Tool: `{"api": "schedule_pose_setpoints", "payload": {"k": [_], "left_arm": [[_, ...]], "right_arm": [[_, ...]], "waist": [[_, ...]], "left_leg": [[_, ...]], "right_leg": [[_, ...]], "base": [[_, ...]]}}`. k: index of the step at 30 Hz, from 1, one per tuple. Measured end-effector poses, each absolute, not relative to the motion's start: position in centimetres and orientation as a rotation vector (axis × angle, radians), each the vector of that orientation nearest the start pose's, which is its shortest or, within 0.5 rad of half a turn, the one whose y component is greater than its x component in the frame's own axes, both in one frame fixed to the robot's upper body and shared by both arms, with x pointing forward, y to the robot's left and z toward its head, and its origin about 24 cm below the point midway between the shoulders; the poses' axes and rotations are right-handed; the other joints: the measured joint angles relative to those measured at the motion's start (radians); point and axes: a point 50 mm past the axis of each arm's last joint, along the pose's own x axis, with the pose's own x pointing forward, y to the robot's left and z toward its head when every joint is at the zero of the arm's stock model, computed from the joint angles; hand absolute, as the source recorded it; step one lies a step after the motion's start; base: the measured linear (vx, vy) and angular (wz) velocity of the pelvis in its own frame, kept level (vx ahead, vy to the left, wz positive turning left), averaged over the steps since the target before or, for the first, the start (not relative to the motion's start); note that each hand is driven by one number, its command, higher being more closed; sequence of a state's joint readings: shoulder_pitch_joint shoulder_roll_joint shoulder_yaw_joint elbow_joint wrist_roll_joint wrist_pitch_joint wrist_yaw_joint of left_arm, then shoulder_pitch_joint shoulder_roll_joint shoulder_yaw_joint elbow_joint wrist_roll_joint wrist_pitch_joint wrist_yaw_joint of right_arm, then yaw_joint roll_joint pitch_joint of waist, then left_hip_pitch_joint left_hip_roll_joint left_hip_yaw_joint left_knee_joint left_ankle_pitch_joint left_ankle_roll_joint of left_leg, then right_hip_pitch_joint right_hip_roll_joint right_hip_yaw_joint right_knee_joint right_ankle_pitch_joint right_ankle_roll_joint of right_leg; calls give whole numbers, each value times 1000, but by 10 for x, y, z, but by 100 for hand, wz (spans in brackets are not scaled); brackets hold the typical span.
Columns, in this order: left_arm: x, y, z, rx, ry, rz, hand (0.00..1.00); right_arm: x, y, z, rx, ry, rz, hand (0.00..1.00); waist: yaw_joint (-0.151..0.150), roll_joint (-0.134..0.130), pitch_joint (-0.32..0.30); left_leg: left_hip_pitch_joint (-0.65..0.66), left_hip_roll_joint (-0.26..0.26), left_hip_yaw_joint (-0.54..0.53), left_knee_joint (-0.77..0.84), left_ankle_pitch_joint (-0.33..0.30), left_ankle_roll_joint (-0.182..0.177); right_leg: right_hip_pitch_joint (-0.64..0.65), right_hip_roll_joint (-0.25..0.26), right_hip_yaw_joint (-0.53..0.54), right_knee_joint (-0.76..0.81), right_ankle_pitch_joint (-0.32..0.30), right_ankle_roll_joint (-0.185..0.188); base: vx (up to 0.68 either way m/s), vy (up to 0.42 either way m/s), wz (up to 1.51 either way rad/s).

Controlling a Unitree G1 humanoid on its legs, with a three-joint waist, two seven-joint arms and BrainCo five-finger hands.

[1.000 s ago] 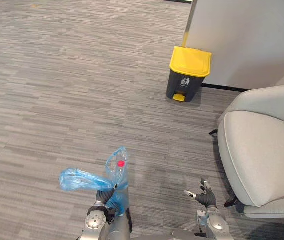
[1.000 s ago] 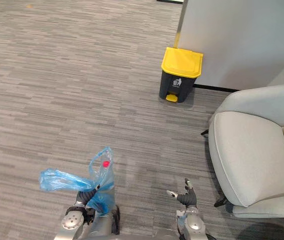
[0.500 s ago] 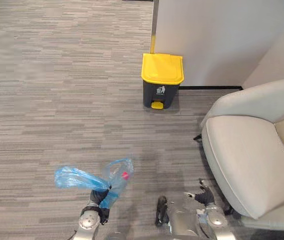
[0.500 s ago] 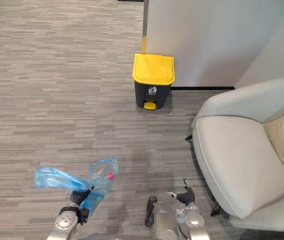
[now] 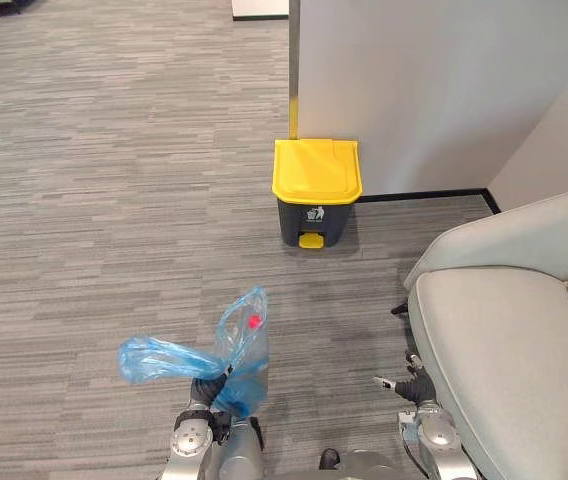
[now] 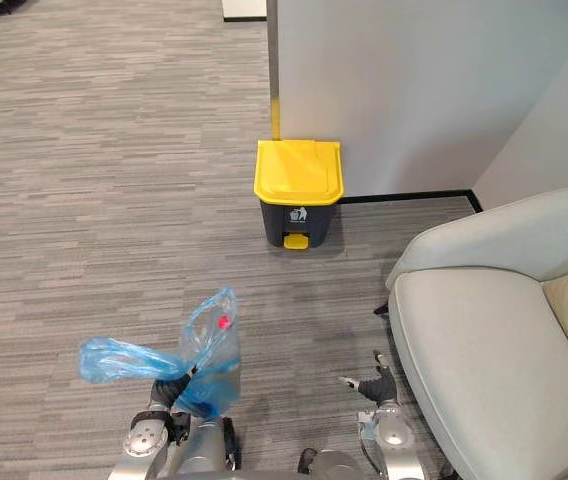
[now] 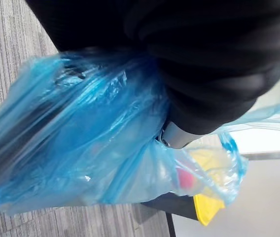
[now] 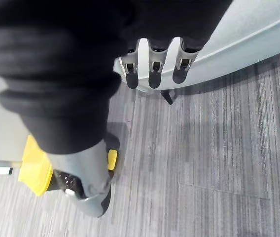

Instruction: Gather rubbish on tea table into small bin, then transfer packed bag to large trash can.

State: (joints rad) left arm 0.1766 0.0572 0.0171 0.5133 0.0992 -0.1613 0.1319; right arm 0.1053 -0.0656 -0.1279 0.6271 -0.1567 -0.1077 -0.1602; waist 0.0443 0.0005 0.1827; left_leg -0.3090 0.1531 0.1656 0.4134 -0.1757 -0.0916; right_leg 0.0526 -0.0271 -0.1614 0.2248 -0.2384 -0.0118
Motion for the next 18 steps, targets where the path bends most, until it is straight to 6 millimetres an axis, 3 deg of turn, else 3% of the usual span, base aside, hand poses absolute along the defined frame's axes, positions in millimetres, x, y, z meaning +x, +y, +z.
{"api": "schedule_pose_setpoints", "payload": {"k": [1, 2, 3, 6, 8, 9, 10, 12, 13, 14, 16, 18], "left_arm": [[168, 184, -90, 173, 520, 162, 100], [164, 188, -94, 176, 546, 175, 100], [164, 192, -93, 181, 545, 186, 100], [164, 194, -93, 186, 547, 188, 100], [164, 193, -94, 194, 548, 178, 100], [163, 195, -93, 205, 548, 174, 100], [163, 196, -93, 214, 550, 169, 100], [159, 199, -95, 231, 561, 171, 100], [159, 203, -94, 245, 557, 184, 100], [160, 204, -93, 247, 554, 185, 100], [162, 203, -92, 244, 549, 185, 100], [163, 203, -92, 245, 547, 184, 100]], "right_arm": [[168, -210, -102, -235, 631, -266, 0], [166, -205, -108, -225, 664, -260, 0], [165, -204, -108, -225, 662, -259, 0], [169, -205, -106, -227, 652, -259, 0], [170, -203, -106, -226, 649, -252, 0], [171, -201, -106, -224, 647, -247, 0], [171, -199, -106, -224, 650, -241, 0], [170, -196, -107, -227, 650, -230, 0], [172, -195, -106, -228, 646, -224, 0], [172, -195, -106, -229, 643, -224, 0], [172, -195, -106, -230, 646, -224, 0], [171, -195, -107, -230, 648, -224, 0]], "waist": [[2, 5, -2], [2, -29, -15], [2, -48, -26], [14, -53, -29], [19, -48, -31], [18, -49, -31], [14, -46, -29], [9, -43, -27], [-5, -42, -27], [-5, -41, -26], [-11, -30, -20], [-28, -33, -20]], "left_leg": [[23, -16, -18, -75, 119, 20], [43, -48, 11, -87, 103, 57], [39, -67, 36, -66, 72, 79], [74, -101, 83, -23, 5, 116], [127, -116, 94, -52, -28, 125], [167, -123, 96, -66, -47, 130], [208, -120, 96, -70, -71, 134], [260, -117, 96, -81, -94, 132], [302, -110, 94, -104, -106, 122], [316, -103, 94, -109, -114, 116], [370, -71, 87, -133, -133, 89], [400, -49, 73, -142, -141, 74]], "right_leg": [[8, -1, 24, 3, -16, 25], [15, -35, 44, -7, -25, 39], [22, -62, 61, -14, -33, 58], [9, -109, 103, 83, -53, 95], [-62, -134, 119, 283, -44, 139], [-122, -149, 128, 438, -4, 202], [-173, -152, 137, 579, 27, 213], [-230, -153, 129, 687, -2, 169], [-296, -152, 88, 715, -29, 124], [-323, -149, 65, 711, -38, 110], [-410, -139, -26, 603, -50, 86], [-436, -111, -40, 454, -35, 78]], "base": [[362, 243, -33], [448, 273, -33], [454, 251, -25], [321, 160, -30], [304, 149, -20], [346, 103, -6], [341, 77, -6], [294, -2, -5], [293, -54, 0], [349, -91, 1], [367, -160, 9], [397, -222, 33]]}}
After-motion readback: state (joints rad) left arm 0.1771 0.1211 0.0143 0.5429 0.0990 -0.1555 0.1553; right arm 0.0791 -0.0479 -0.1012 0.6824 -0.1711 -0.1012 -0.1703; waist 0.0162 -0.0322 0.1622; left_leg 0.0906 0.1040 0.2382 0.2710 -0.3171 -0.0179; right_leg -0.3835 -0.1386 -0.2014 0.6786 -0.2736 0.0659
